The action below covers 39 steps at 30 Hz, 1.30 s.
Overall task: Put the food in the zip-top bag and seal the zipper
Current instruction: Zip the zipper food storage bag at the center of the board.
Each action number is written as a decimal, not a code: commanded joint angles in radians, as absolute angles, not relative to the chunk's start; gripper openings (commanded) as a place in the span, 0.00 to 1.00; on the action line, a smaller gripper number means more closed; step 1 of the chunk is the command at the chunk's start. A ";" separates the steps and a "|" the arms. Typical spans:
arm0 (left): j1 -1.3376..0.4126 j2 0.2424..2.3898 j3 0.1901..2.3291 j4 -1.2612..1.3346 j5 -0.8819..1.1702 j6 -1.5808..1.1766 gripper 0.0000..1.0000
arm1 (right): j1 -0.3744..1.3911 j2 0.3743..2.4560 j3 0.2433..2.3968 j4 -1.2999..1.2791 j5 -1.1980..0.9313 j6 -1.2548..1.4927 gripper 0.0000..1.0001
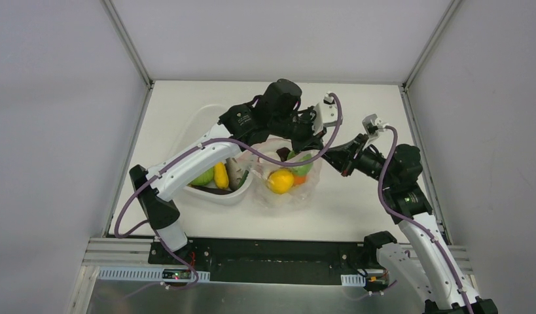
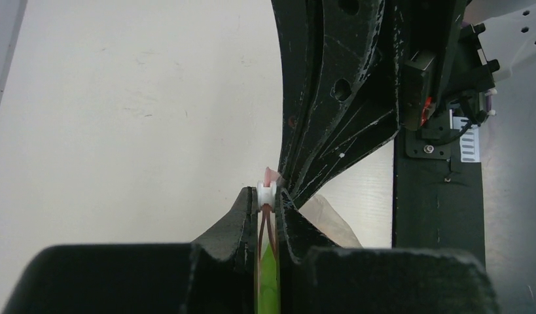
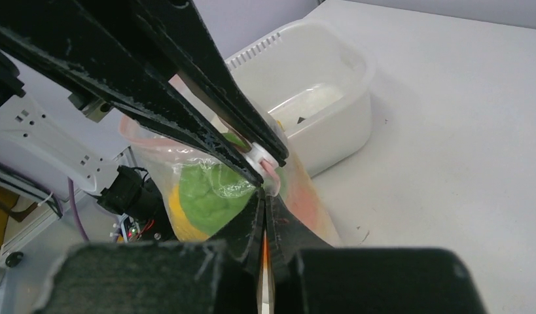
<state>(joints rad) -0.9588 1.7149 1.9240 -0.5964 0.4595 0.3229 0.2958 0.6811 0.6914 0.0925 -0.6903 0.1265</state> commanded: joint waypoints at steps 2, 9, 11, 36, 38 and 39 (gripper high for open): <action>-0.935 1.635 1.859 -0.495 0.551 0.290 0.00 | 0.293 0.680 0.717 0.120 -0.878 0.058 0.00; -0.931 1.640 1.868 -0.501 0.643 0.301 0.00 | 0.292 0.658 0.682 0.131 -0.900 -0.042 0.37; -0.931 1.640 1.868 -0.503 0.670 0.309 0.00 | 0.292 0.668 0.680 0.137 -0.891 -0.048 0.34; -0.924 1.634 1.866 -0.599 0.749 0.363 0.00 | 0.292 0.672 0.635 0.310 -0.785 0.125 0.00; -0.912 1.620 1.836 -0.613 0.729 0.366 0.00 | 0.292 0.659 0.640 0.299 -0.702 0.158 0.00; -0.908 1.610 1.805 -0.605 0.709 0.361 0.00 | 0.292 0.658 0.640 0.298 -0.684 0.171 0.00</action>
